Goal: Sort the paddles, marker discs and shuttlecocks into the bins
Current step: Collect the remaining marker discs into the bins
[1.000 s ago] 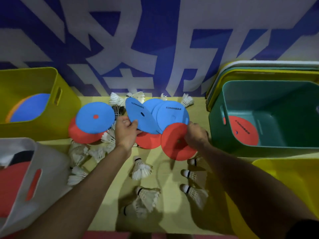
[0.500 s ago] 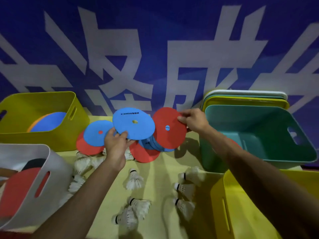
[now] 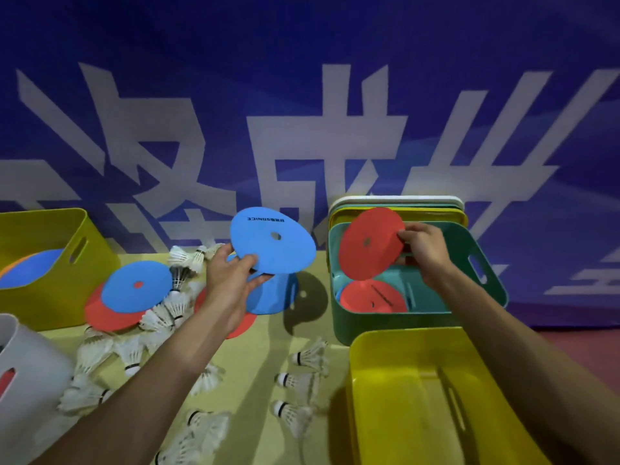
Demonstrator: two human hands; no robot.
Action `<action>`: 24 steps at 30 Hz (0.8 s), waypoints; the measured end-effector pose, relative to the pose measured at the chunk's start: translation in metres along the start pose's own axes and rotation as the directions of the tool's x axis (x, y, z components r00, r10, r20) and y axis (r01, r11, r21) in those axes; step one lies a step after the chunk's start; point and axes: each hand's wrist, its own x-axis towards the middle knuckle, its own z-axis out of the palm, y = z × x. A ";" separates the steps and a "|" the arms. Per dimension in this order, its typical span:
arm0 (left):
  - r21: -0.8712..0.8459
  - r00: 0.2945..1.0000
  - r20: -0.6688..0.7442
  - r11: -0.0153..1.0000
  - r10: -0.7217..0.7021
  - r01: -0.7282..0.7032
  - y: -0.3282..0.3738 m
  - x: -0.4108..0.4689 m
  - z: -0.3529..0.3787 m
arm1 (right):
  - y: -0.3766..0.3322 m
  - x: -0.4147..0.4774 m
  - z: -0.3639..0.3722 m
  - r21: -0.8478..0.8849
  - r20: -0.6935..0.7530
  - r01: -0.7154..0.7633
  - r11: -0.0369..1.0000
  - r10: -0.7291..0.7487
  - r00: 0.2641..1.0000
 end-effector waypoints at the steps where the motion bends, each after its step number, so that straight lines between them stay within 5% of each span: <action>1: 0.003 1.000 0.007 1.000 -0.009 0.009 -0.002 -0.002 0.005 | 0.003 0.001 -0.006 -0.060 -0.014 0.011 0.998 -0.012 1.000; 11: 0.131 0.999 0.045 0.991 0.000 -0.006 -0.009 -0.018 0.019 | 0.043 0.022 -0.008 -0.397 0.024 -0.068 0.915 0.084 0.996; 17: 0.183 0.998 0.064 0.983 -0.006 -0.006 -0.008 -0.016 0.024 | 0.054 0.024 -0.017 -0.751 0.052 -0.018 0.660 0.085 0.995; 20: 0.200 0.995 0.097 0.980 -0.008 -0.012 -0.009 -0.019 0.032 | 0.045 0.019 -0.012 -0.665 0.117 0.055 0.745 0.032 0.993; 24: 0.196 0.983 0.182 0.981 -0.022 -0.014 -0.008 -0.021 0.044 | 0.018 -0.003 0.000 -0.237 0.334 -0.035 0.971 0.115 0.935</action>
